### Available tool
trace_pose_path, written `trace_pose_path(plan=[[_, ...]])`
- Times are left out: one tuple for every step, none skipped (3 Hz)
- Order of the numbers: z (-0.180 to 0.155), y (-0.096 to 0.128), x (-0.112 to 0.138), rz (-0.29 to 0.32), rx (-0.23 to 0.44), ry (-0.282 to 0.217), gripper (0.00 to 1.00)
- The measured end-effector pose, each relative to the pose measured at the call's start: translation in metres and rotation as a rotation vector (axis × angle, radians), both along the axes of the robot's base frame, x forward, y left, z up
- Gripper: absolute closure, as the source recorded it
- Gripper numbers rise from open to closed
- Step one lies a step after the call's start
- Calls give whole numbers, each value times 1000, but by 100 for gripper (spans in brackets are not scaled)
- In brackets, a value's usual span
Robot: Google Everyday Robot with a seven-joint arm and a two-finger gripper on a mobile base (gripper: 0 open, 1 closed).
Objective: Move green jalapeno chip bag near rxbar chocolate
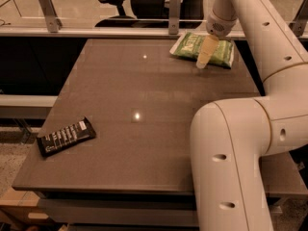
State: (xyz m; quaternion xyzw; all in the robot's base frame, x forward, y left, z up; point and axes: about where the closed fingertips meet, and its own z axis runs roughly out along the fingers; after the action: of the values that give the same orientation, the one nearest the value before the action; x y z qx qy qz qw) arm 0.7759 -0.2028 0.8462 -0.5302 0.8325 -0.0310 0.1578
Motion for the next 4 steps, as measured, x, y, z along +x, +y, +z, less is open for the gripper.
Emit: trace_pose_path(plan=[[-4,2,1,8,-2,9,0],[-12,6,1,20,-10,28,0],[-14,7,8,19,-6,9,17],[-17,9,14,19,-3,-5,41]])
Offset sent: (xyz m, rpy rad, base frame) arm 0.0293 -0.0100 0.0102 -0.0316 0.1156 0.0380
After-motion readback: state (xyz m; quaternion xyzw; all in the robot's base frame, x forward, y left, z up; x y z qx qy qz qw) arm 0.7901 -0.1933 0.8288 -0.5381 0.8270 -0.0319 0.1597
